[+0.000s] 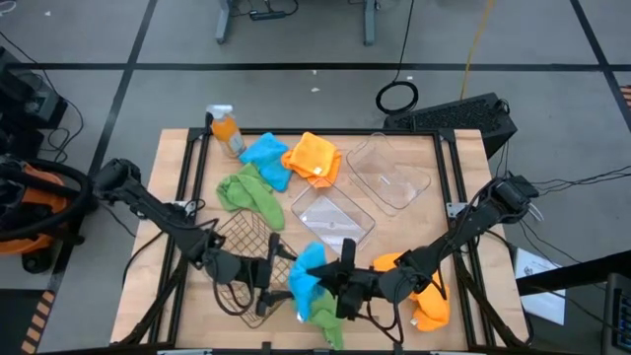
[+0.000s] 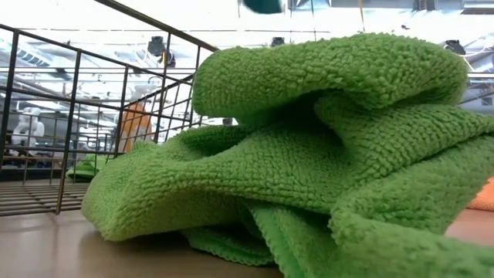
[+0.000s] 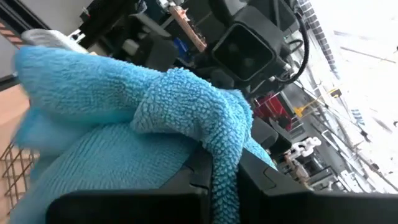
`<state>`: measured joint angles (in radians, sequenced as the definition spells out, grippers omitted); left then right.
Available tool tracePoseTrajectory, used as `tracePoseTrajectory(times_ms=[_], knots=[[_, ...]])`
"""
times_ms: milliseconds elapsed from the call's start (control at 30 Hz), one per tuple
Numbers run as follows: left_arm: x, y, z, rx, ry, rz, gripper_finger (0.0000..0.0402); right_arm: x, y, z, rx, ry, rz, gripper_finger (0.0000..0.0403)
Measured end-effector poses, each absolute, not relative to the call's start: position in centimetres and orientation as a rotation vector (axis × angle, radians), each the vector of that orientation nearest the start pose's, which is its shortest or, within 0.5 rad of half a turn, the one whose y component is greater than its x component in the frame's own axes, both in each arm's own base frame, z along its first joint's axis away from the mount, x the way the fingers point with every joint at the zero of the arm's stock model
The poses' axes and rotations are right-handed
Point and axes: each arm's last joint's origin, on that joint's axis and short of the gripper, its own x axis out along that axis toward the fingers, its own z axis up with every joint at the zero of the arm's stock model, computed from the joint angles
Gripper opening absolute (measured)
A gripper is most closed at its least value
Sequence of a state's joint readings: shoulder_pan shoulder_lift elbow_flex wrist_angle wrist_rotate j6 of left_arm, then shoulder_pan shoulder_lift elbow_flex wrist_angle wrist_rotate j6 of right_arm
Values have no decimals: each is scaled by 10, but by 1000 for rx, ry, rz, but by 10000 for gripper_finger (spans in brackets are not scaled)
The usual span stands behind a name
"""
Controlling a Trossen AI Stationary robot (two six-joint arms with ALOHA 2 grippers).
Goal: Sort microfiber towel by color & place in baskets
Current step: Put the bottom blue microfiber towel into the wire basket
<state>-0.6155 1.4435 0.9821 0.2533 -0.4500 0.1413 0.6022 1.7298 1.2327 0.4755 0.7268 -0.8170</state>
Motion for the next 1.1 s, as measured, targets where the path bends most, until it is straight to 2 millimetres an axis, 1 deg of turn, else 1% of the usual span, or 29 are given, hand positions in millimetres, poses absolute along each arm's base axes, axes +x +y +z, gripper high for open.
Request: tracePoseTrajectory(times_ms=[233, 333, 433, 500, 633, 733, 833, 933, 1033, 1067, 1100], knots=[[283, -185, 286, 303, 76, -177, 345, 336, 208, 300, -822, 53, -115, 25], [286, -187, 283, 349, 64, -179, 345, 336, 209, 301, -813, 48, -116, 25], [289, -189, 277, 388, 75, -186, 332, 336, 208, 300, -793, 48, -117, 27], [290, -189, 277, 384, 66, -184, 316, 336, 208, 301, -781, 47, -118, 31], [291, -189, 281, 358, 23, -182, 271, 336, 208, 302, -764, 39, -120, 40], [290, -189, 283, 349, 5, -198, 228, 336, 208, 302, -762, 36, -115, 49], [290, -189, 284, 340, -8, -197, 174, 336, 209, 302, -750, 34, -112, 63], [291, -189, 285, 336, -17, -196, 108, 335, 209, 302, -706, 31, -111, 82], [291, -189, 285, 339, -17, -197, 40, 335, 209, 302, -667, 32, -116, 110], [290, -190, 285, 346, -17, -199, 24, 335, 209, 302, -654, 31, -117, 122], [290, -190, 285, 355, -17, -203, 18, 335, 209, 302, -641, 31, -119, 134]])
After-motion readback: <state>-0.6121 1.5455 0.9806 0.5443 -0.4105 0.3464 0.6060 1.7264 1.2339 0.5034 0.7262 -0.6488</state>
